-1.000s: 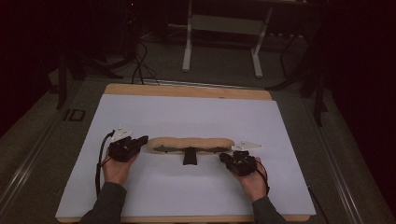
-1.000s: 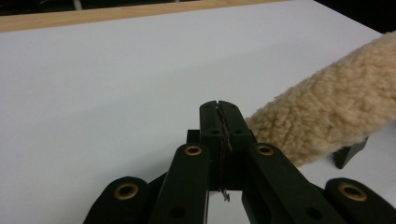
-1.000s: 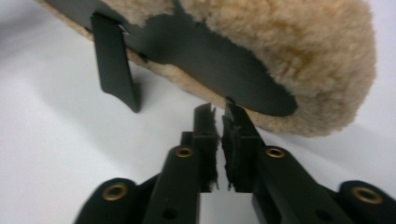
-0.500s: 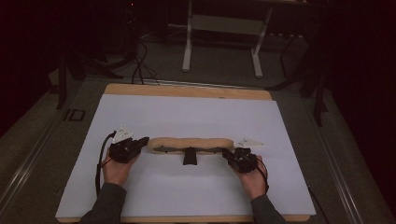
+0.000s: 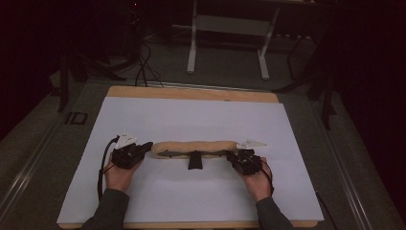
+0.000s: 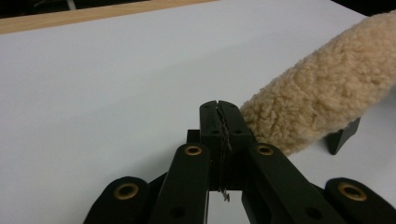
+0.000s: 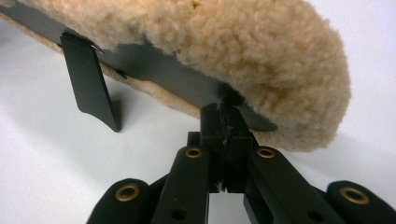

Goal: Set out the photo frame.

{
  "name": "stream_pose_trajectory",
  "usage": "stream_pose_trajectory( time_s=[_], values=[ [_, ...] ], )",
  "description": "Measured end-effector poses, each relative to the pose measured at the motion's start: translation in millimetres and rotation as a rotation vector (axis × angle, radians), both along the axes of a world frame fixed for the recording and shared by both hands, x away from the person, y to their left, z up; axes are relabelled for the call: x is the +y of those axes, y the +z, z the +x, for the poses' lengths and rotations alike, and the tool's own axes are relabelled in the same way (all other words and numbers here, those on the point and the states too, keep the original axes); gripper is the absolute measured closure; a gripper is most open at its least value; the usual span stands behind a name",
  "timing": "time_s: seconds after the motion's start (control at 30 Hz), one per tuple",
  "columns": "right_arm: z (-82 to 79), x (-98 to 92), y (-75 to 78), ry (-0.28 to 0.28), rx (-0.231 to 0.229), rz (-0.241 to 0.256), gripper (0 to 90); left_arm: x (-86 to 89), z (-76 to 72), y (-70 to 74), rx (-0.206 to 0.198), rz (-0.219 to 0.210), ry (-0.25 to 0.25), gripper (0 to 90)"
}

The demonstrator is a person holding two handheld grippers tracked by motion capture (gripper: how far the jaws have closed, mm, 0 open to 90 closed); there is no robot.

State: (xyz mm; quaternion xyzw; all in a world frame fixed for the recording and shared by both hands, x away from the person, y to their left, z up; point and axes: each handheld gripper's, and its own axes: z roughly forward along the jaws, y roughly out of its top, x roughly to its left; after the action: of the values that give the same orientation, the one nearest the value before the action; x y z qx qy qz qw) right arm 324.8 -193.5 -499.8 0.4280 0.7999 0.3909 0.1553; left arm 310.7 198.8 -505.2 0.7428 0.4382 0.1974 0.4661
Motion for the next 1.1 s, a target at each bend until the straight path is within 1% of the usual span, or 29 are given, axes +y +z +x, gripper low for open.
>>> stream_pose_trajectory(
  time_s=[0.27, 0.4, 0.57, 0.67, 0.93, 0.97, 1.1],
  values=[
    [5.1, -2.6, 2.8, -0.009, 0.013, 0.009, 89.1, -0.7, -4.0, 0.7, 0.003, 0.008, -0.01, 89.9],
    [6.7, -2.2, 3.7, -0.007, 0.017, 0.002, 88.0, -1.9, -6.0, 1.1, 0.001, 0.015, -0.007, 89.9],
    [8.9, -1.6, 4.9, -0.009, 0.017, -0.006, 88.2, -2.5, -7.8, 1.7, 0.01, 0.013, -0.006, 89.9],
    [10.7, -0.8, 5.5, -0.012, 0.018, -0.013, 88.3, -4.1, -9.6, 2.3, 0.011, 0.023, -0.003, 90.0],
    [12.8, 1.8, 7.9, -0.022, 0.022, -0.021, 88.3, -5.5, -11.2, 1.6, 0.025, 0.022, 0.031, 90.0],
    [13.0, 2.3, 8.2, -0.022, 0.021, -0.019, 88.4, -6.2, -11.5, 1.7, 0.024, 0.027, 0.045, 90.0],
    [14.2, 3.9, 9.6, -0.021, 0.02, -0.024, 88.5, -5.5, -11.6, 1.3, 0.028, 0.028, 0.026, 90.0]
  ],
)
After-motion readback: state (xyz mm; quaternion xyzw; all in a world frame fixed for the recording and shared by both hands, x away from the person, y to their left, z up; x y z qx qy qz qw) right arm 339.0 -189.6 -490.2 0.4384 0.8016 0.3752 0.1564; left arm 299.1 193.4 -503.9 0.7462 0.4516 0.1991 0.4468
